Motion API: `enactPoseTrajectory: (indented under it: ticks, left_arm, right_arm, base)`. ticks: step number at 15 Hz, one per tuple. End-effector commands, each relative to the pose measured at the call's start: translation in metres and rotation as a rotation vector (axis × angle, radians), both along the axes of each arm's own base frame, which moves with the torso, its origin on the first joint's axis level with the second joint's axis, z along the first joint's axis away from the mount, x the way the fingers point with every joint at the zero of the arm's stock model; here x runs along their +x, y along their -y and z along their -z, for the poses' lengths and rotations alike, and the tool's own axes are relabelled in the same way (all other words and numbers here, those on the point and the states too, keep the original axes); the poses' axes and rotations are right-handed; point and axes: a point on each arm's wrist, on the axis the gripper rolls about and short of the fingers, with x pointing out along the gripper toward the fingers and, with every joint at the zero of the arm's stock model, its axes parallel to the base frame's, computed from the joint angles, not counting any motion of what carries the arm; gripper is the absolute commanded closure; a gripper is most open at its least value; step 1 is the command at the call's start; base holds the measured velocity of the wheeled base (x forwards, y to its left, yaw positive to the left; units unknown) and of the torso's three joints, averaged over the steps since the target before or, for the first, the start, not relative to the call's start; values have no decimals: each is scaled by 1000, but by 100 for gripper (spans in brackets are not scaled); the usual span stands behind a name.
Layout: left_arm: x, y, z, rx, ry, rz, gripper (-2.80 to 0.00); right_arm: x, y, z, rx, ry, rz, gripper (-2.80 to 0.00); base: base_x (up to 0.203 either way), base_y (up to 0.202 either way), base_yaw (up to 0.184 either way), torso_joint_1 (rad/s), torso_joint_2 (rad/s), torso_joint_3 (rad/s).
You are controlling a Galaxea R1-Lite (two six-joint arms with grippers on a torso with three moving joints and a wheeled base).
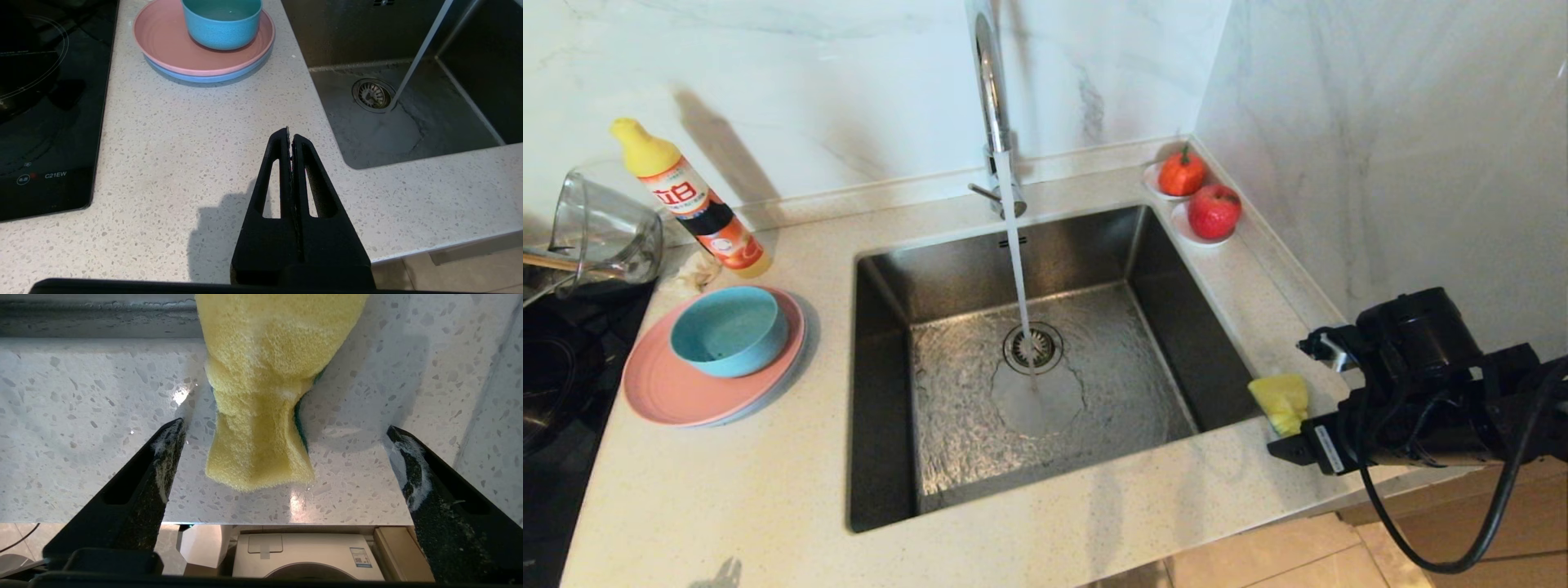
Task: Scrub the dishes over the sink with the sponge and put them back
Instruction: Pick up a bowl and the sponge
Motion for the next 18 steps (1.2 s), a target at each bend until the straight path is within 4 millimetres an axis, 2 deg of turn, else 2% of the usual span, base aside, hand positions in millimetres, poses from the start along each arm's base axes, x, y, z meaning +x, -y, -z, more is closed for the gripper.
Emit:
enactPoseTrajectory:
  ticks: [1,3,4,18]
  left_arm:
    - [3,0,11,-2,-40,0,0]
    - [3,0,11,0,-40,0,0]
    - [3,0,11,-1,-40,0,0]
    - [3,0,11,0,-40,0,0]
  right_arm:
    - [2,0,2,-4,-7,3,-280]
    - [4,0,1,-2,4,7,-280]
    - [5,0,1,-2,10,6,0]
    - [4,0,-3,4,26,7,0]
  base:
    - [0,0,0,0,0,0]
    - [0,0,0,0,0,0]
    - [0,0,0,0,0,0]
    - [0,0,0,0,0,0]
